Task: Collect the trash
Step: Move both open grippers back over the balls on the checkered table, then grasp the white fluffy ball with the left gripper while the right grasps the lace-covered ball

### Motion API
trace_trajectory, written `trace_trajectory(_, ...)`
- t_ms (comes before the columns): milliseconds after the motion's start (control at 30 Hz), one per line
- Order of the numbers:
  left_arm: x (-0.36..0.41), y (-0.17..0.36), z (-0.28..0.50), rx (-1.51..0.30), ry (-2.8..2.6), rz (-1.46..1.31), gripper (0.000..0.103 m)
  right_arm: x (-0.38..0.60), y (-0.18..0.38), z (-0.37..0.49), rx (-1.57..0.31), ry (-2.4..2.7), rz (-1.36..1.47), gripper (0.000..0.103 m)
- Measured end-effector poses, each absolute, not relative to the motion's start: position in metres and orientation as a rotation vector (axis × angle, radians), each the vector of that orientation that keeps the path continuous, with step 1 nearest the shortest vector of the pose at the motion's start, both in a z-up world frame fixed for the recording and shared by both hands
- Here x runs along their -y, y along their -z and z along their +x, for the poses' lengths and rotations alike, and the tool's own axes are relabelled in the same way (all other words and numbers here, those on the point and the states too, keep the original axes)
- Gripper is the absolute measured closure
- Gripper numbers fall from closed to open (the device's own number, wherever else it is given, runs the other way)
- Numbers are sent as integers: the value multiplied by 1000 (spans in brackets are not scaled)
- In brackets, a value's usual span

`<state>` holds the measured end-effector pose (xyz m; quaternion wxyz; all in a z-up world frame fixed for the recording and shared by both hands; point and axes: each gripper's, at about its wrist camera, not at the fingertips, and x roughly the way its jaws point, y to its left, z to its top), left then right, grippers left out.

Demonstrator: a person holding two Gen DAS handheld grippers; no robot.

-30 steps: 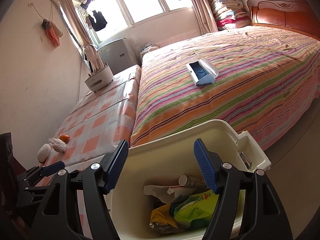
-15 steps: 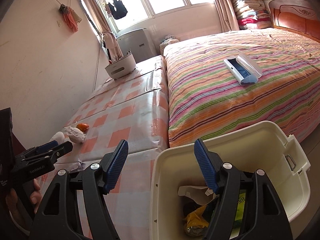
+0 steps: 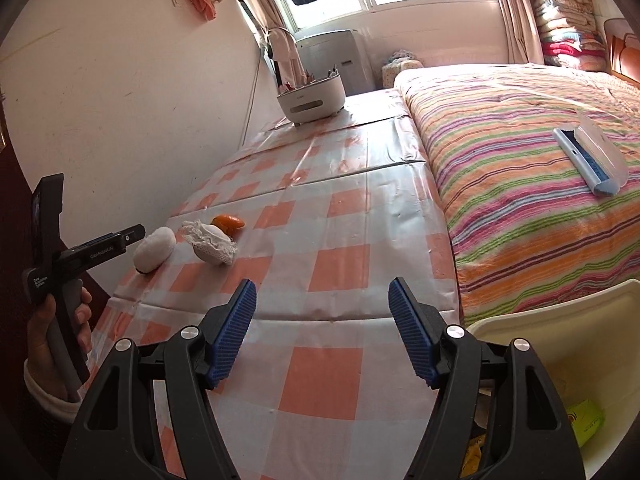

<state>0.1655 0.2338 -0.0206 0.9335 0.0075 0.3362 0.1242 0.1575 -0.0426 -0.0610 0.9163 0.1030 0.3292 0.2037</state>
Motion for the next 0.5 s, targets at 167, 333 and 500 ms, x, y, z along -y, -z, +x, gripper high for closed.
trace_trajectory(167,-266,26,181,-726,-200,-37,28,-5,54,178,-683,-542,122,27)
trace_trajectory(333,-276,38,196,-768,-158,7,28,-56,52,200,-700,-667,4,27)
trace_trajectory(500,-279,50,208,-812,-126,60,28,-95,56,225,-729,-742,-85,27)
